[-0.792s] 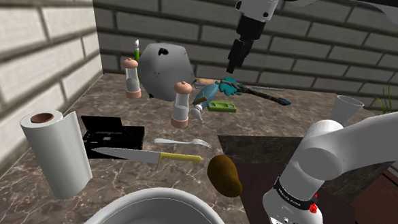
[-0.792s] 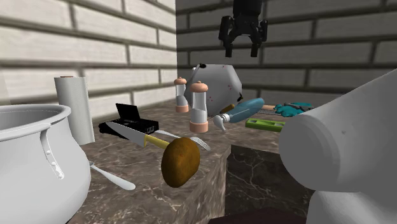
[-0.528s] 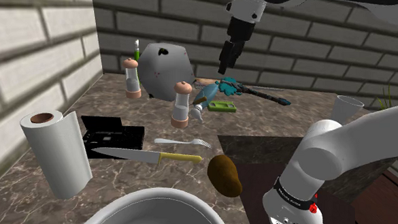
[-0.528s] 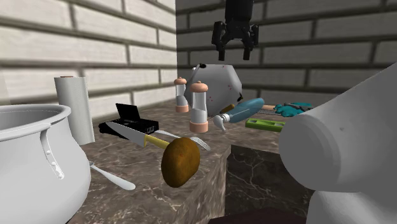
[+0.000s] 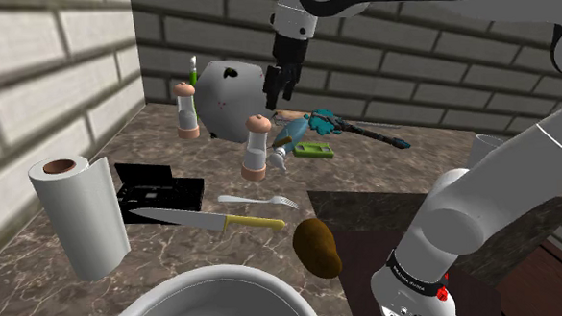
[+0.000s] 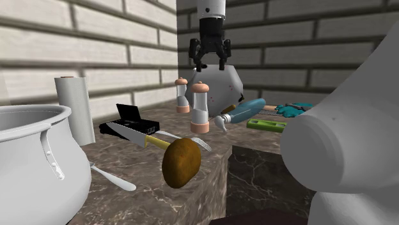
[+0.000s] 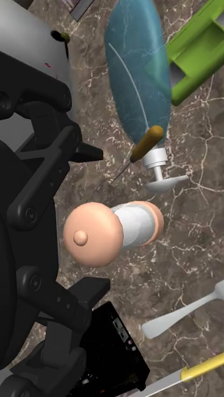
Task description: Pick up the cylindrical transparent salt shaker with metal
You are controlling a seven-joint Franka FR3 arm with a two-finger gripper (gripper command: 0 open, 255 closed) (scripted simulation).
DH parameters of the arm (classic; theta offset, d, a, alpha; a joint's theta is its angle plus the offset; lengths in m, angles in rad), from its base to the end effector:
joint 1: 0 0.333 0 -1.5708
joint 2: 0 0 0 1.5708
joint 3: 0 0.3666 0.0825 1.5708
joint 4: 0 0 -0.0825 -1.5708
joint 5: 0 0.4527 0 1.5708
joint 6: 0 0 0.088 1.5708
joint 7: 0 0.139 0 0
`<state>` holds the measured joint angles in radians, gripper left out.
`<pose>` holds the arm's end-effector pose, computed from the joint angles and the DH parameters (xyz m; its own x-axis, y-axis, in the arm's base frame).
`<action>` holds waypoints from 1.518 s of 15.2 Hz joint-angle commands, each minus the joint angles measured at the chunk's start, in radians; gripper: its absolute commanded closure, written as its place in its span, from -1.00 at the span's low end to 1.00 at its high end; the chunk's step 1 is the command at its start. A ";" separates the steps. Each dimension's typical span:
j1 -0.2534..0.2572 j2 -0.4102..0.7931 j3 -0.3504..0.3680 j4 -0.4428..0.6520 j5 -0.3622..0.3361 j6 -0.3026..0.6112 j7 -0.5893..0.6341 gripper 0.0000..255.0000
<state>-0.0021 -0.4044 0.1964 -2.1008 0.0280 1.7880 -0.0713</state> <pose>0.4812 0.1107 0.5929 0.9656 0.2473 0.0809 0.2434 -0.9684 0.0550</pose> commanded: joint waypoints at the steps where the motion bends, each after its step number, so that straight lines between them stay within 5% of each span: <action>1: 0.002 0.079 0.023 0.048 -0.013 0.019 0.019 -1.00; 5: 0.008 0.212 0.058 0.144 -0.044 0.034 0.056 -1.00; 14: 0.010 0.217 0.060 0.047 -0.045 0.136 0.062 -1.00; 15: 0.010 0.217 0.060 0.046 -0.045 0.136 0.062 1.00; 23: 0.011 0.218 0.061 0.046 -0.045 0.137 0.063 1.00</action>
<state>0.0086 -0.1880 0.2576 -2.0535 -0.0176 1.9251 -0.0081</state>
